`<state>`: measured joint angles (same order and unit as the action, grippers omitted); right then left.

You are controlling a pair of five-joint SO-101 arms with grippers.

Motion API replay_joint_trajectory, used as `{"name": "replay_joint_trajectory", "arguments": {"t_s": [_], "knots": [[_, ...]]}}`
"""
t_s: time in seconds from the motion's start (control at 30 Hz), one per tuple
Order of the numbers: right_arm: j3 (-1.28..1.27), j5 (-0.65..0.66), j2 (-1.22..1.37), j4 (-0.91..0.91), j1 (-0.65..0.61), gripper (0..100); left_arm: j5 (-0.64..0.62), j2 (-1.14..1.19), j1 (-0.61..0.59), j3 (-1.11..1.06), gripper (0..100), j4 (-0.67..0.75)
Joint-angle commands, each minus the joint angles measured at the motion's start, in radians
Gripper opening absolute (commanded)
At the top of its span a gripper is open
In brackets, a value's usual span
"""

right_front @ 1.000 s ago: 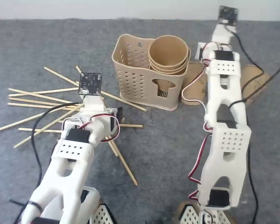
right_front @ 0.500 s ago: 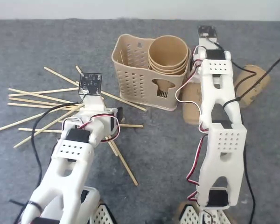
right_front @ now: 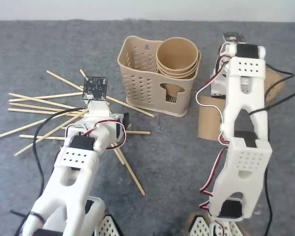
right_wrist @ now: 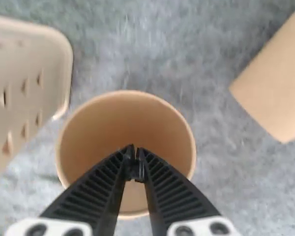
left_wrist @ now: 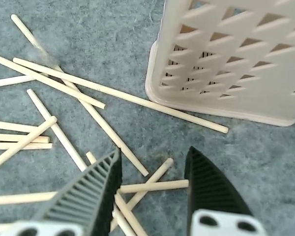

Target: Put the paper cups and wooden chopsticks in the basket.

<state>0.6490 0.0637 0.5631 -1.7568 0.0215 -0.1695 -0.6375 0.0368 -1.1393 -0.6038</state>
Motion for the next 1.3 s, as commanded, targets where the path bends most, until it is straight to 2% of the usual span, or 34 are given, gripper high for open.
{"name": "replay_joint_trajectory", "arguments": {"t_s": [0.0, 0.2, 0.43, 0.57, 0.73, 0.9, 1.27], "knots": [[-0.109, 0.035, -0.142, -0.038, 0.036, 0.9, 0.011, 0.002, 0.002, 0.010, 20, 0.029], [-0.416, 0.083, -0.398, 0.002, 0.053, 0.9, 0.011, 0.002, 0.002, 0.012, 20, 0.029], [-0.833, 0.083, -0.832, 0.211, 0.045, 0.9, 0.011, 0.002, 0.002, 0.010, 20, 0.029], [-0.965, 0.095, -1.075, 0.266, 0.045, 1.7, 0.011, 0.002, 0.002, 0.010, 20, 0.029], [-1.062, 0.114, -1.320, 0.274, 0.045, 10.2, 0.011, 0.002, 0.000, 0.010, 20, 0.026], [-1.166, 0.115, -1.385, 0.303, 0.045, 11.8, 0.011, 0.000, 0.000, 0.010, 20, 0.025], [-1.427, 0.107, -1.385, 0.562, 0.053, 12.1, 0.011, 0.000, 0.000, 0.008, 20, 0.023]]}}
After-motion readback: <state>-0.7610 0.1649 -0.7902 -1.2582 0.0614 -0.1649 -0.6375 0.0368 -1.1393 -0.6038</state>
